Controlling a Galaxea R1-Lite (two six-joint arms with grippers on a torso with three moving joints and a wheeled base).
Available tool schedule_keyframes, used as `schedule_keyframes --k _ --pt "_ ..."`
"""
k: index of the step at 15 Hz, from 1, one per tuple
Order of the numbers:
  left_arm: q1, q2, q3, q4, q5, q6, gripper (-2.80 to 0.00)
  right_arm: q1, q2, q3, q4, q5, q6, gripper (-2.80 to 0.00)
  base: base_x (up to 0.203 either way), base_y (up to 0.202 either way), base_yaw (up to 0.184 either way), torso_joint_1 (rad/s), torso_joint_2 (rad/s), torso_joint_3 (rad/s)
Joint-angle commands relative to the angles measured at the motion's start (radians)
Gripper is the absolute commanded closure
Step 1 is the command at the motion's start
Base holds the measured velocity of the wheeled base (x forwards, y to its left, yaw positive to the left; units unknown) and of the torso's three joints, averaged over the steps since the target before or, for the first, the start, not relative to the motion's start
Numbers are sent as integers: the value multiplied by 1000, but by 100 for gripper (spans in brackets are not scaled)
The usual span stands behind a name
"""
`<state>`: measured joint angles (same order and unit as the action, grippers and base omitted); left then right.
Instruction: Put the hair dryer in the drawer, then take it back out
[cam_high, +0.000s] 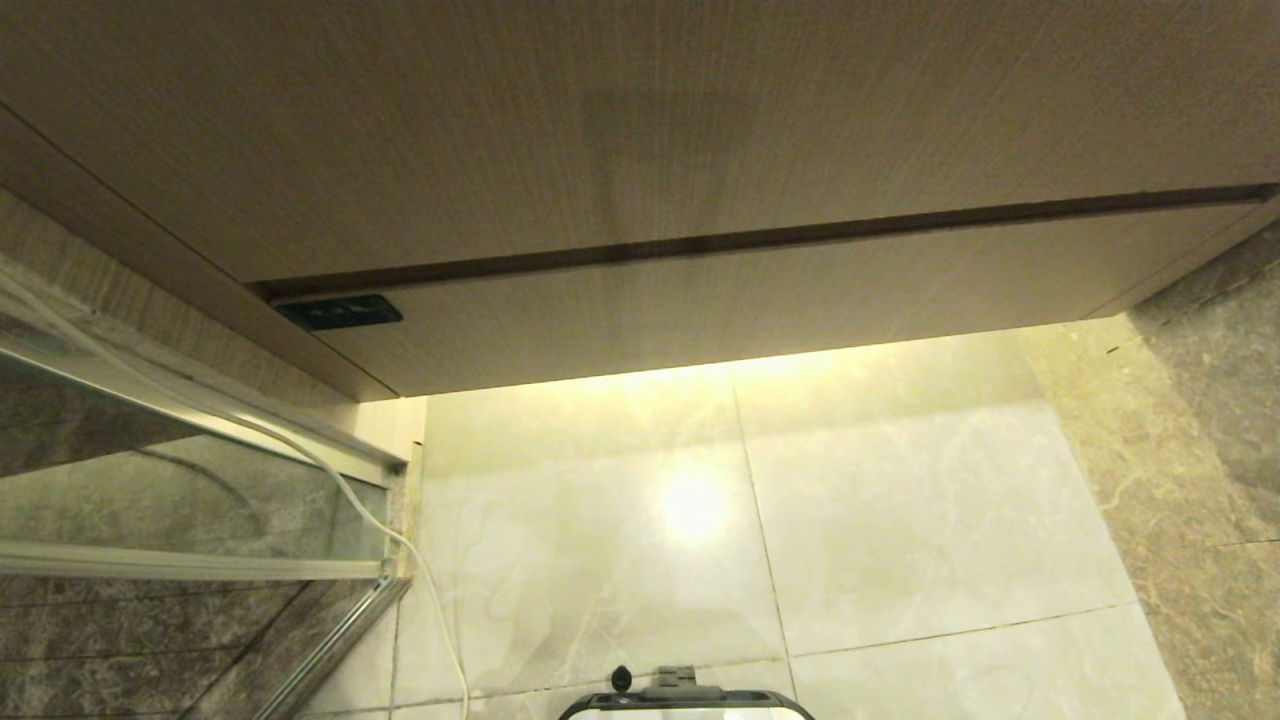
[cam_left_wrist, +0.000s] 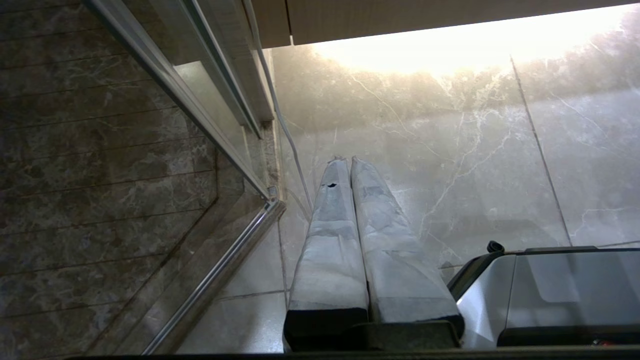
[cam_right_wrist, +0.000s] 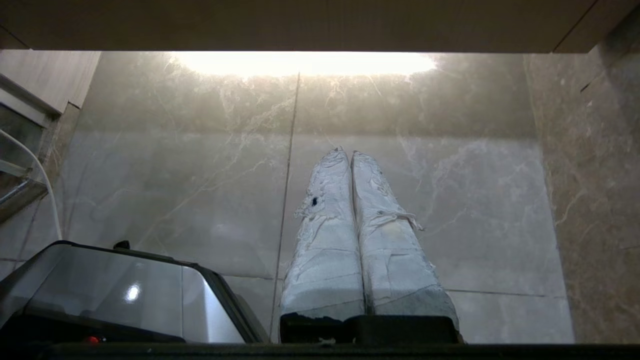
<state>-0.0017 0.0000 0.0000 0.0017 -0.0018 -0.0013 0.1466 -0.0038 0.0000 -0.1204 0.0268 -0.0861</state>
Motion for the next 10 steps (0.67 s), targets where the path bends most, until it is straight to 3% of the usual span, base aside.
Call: schedule_keyframes --k 1,10 --pt "0 0 0 0 0 0 0 2 -36 40 10 -1 31 0 0 0 0 0 0 0" --pt "-1 0 0 0 0 0 0 2 -36 40 11 -1 28 0 0 0 0 0 0 0"
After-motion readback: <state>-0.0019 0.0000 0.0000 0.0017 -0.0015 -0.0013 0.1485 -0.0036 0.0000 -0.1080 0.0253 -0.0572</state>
